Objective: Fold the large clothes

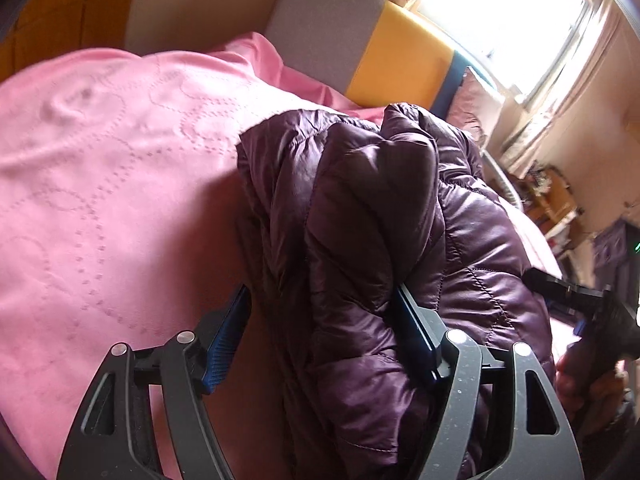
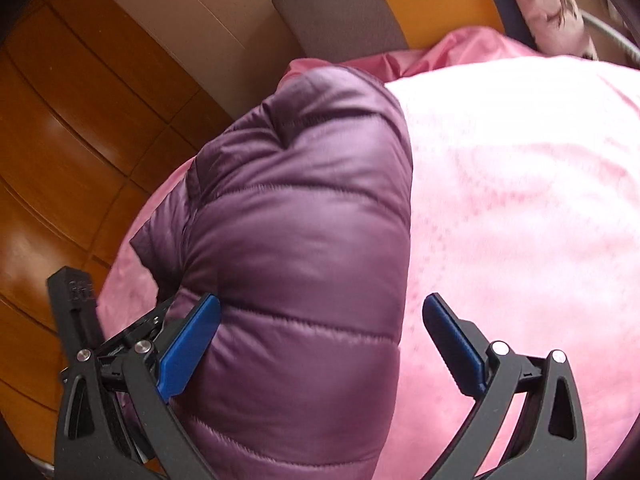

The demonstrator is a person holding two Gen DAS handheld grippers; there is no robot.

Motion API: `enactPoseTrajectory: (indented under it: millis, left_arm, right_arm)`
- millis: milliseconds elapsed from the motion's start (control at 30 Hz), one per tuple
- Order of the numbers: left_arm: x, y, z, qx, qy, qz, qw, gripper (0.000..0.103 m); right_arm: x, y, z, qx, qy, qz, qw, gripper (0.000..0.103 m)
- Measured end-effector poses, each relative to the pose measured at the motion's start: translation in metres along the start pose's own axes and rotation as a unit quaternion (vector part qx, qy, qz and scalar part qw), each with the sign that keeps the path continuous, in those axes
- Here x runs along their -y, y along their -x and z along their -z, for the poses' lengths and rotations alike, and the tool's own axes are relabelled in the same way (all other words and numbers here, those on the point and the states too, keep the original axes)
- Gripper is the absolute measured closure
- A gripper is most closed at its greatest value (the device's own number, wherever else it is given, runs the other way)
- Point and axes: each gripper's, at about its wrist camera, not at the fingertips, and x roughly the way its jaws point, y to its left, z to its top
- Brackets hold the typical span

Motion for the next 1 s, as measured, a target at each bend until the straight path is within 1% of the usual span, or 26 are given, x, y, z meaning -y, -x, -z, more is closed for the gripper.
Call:
enactPoseTrajectory:
  millis: [67, 133, 200, 267, 333, 367, 400, 467, 500, 567, 633, 733, 900, 933, 1000]
  left_arm:
    - [-0.01, -0.005, 0.0, -0.007, 0.014, 0.029, 0.9995, 0.032]
    - [-0.023, -0.01, 0.001, -0.016, 0.044, 0.062, 0.997, 0.032]
    - [-0.032, -0.016, 0.003, -0.019, 0.065, 0.087, 0.9939, 0.032]
    - [-0.036, -0.018, 0.006, -0.015, 0.075, 0.104, 0.9916, 0.032]
    - [-0.037, -0.019, 0.008, -0.013, 0.083, 0.119, 0.9893, 0.036]
    - [-0.037, -0.019, 0.008, -0.013, 0.088, 0.128, 0.9878, 0.04]
    - [-0.036, -0.018, 0.011, -0.011, 0.092, 0.137, 0.9862, 0.044]
    - [-0.036, -0.018, 0.014, -0.006, 0.103, 0.161, 0.9815, 0.046]
    - [-0.036, -0.018, 0.015, -0.004, 0.108, 0.171, 0.9793, 0.047]
    - [-0.029, -0.015, 0.017, 0.001, 0.11, 0.185, 0.9766, 0.048]
    - [-0.015, -0.013, 0.015, -0.001, 0.1, 0.197, 0.9752, 0.049]
    - [0.019, -0.021, 0.013, -0.014, 0.083, 0.222, 0.9714, 0.049]
    - [0.101, -0.058, 0.001, -0.054, 0.037, 0.261, 0.9632, 0.049]
    - [0.125, -0.07, -0.002, -0.065, 0.022, 0.266, 0.9614, 0.049]
    - [0.162, -0.088, -0.006, -0.081, -0.002, 0.27, 0.9595, 0.049]
  right_arm:
    - [0.005, -0.004, 0.004, -0.01, -0.012, -0.026, 1.0, 0.002]
    - [0.01, -0.011, 0.005, -0.02, -0.024, -0.054, 0.998, 0.002]
    - [0.016, -0.022, 0.004, -0.037, -0.04, -0.086, 0.995, 0.002]
    - [0.021, -0.032, 0.003, -0.056, -0.054, -0.122, 0.989, 0.002]
    - [0.018, -0.034, 0.001, -0.059, -0.047, -0.133, 0.988, 0.01]
    - [0.016, -0.032, 0.0, -0.058, -0.043, -0.135, 0.988, 0.016]
    - [0.014, -0.028, 0.0, -0.055, -0.041, -0.137, 0.988, 0.025]
    - [0.008, -0.016, 0.001, -0.044, -0.028, -0.136, 0.989, 0.037]
    - [0.005, -0.01, 0.0, -0.039, -0.019, -0.133, 0.99, 0.04]
    - [0.001, 0.006, 0.001, -0.024, -0.005, -0.126, 0.992, 0.043]
    - [0.002, 0.027, 0.003, -0.004, 0.001, -0.121, 0.993, 0.044]
    - [0.017, 0.069, 0.006, 0.032, -0.001, -0.104, 0.994, 0.044]
    - [0.066, 0.136, 0.016, 0.087, -0.026, -0.061, 0.994, 0.044]
    - [0.078, 0.148, 0.018, 0.097, -0.033, -0.051, 0.993, 0.044]
    - [0.102, 0.172, 0.022, 0.115, -0.05, -0.03, 0.992, 0.044]
